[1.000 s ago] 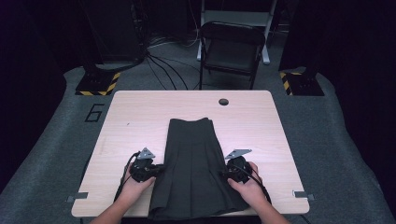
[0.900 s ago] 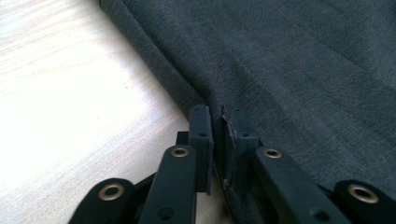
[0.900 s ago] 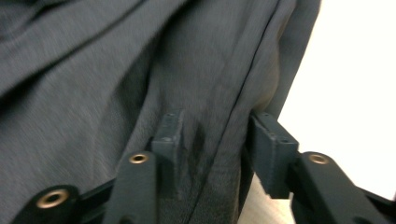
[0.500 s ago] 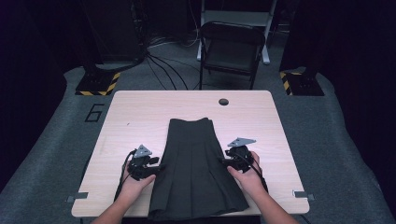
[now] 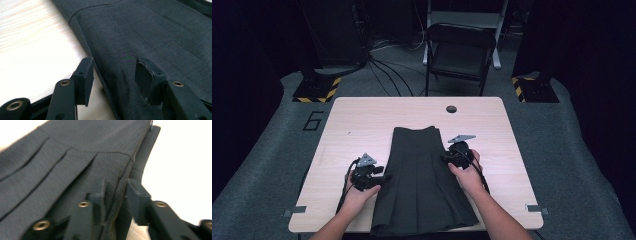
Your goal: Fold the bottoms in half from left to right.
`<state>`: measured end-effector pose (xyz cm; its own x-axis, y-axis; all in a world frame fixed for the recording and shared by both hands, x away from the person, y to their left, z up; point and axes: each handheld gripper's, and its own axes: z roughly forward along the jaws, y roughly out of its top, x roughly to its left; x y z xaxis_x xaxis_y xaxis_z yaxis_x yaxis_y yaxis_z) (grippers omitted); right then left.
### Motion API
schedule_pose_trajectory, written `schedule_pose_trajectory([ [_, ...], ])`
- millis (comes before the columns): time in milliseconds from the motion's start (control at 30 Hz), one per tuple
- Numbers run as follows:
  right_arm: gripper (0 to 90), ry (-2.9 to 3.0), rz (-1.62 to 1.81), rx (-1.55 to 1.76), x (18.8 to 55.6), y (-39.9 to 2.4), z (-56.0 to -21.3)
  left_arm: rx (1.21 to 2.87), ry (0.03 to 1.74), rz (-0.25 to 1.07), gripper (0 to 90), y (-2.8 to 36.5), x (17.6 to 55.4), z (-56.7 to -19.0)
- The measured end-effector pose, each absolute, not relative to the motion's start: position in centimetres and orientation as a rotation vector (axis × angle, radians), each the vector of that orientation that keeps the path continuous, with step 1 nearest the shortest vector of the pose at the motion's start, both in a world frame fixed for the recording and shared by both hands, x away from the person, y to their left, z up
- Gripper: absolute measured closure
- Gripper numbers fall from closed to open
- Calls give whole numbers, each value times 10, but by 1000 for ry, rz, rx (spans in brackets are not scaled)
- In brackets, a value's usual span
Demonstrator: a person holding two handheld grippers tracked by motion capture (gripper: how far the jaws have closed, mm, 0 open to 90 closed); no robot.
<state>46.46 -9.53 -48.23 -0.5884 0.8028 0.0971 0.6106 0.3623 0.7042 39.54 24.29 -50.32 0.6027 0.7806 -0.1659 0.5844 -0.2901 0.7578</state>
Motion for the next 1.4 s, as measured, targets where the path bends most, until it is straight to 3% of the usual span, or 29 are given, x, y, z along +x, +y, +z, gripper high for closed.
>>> schedule_pose_trajectory([
  [133,855,2387,990,1252,462,-94,-489,2011,1080,296,487,243,396,-504],
  [567,881,2361,945,1288,454,-101,-509,1995,1105,320,464,249,416,-491],
  [967,720,2334,978,1335,452,-110,-504,1936,1108,325,457,241,452,-484],
  [1233,655,2362,1047,1228,428,-111,-481,1908,1106,328,448,237,468,-479],
  [1400,563,2407,1071,1204,414,-109,-476,1907,1082,341,449,234,474,-480],
])
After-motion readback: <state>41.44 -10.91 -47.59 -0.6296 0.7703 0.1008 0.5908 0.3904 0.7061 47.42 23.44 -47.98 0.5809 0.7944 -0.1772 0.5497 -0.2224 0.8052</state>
